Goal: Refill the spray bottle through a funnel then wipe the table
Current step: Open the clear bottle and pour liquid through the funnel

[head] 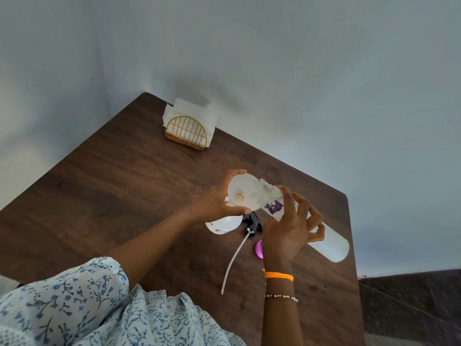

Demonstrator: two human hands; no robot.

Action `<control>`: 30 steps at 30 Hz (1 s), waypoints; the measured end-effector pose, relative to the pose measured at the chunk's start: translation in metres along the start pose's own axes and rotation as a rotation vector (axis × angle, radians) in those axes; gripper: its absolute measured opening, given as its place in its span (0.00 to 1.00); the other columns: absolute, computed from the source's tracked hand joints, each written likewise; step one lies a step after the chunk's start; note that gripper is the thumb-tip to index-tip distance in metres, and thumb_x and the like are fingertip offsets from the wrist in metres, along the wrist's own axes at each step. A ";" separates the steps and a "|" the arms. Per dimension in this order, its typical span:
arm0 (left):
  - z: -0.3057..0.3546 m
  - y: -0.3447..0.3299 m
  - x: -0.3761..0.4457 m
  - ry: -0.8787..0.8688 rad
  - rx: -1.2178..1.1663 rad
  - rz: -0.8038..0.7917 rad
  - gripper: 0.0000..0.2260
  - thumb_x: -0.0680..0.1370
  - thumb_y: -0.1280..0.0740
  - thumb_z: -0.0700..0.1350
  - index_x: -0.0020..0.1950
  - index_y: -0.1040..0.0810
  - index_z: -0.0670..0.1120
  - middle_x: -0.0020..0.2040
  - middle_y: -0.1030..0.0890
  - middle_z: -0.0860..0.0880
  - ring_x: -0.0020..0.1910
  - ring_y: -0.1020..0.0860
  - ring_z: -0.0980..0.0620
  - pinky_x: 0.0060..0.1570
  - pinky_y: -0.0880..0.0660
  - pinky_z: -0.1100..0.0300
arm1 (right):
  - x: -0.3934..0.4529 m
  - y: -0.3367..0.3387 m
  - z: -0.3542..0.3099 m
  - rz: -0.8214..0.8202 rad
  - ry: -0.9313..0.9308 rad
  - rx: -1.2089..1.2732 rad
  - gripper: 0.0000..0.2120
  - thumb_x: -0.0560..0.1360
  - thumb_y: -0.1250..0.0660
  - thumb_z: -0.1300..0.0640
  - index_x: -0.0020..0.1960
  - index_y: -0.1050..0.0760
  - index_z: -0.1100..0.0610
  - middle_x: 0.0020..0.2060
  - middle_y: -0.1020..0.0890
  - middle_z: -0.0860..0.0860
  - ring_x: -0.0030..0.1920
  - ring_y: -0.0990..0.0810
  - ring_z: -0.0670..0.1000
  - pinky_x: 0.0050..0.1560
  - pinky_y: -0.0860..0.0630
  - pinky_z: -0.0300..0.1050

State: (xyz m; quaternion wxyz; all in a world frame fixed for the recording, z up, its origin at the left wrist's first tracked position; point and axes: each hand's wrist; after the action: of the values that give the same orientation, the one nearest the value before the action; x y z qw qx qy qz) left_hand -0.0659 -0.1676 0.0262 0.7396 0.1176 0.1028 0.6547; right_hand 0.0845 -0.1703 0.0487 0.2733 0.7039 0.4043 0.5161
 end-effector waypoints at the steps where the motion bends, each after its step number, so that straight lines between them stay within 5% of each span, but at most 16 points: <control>1: 0.000 0.000 0.000 -0.001 -0.001 -0.001 0.38 0.70 0.27 0.46 0.71 0.48 0.55 0.71 0.38 0.51 0.60 0.37 0.60 0.51 0.35 0.74 | 0.000 0.000 0.000 0.001 0.000 0.002 0.32 0.58 0.21 0.66 0.58 0.25 0.47 0.58 0.23 0.52 0.61 0.36 0.57 0.60 0.42 0.64; 20: 0.001 0.000 0.000 0.007 -0.006 -0.012 0.38 0.70 0.27 0.47 0.71 0.48 0.54 0.71 0.38 0.51 0.63 0.36 0.57 0.57 0.34 0.65 | 0.000 0.001 -0.002 0.001 -0.003 -0.021 0.32 0.59 0.21 0.65 0.58 0.25 0.47 0.58 0.23 0.53 0.62 0.35 0.58 0.60 0.41 0.66; 30: -0.001 0.000 0.001 0.006 -0.003 -0.014 0.38 0.70 0.27 0.46 0.71 0.49 0.55 0.71 0.38 0.52 0.61 0.37 0.59 0.52 0.35 0.73 | 0.000 0.002 -0.003 -0.003 -0.002 -0.014 0.31 0.59 0.21 0.65 0.58 0.24 0.48 0.58 0.23 0.54 0.62 0.31 0.62 0.61 0.42 0.65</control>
State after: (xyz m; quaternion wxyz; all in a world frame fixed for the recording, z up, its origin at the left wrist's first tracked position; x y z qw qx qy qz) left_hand -0.0663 -0.1669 0.0252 0.7440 0.1138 0.1046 0.6501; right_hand 0.0827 -0.1712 0.0514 0.2792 0.7019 0.4015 0.5178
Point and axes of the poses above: each hand's wrist, its own x-axis towards the middle knuckle, its own y-axis out of the back of the hand, z = x × y
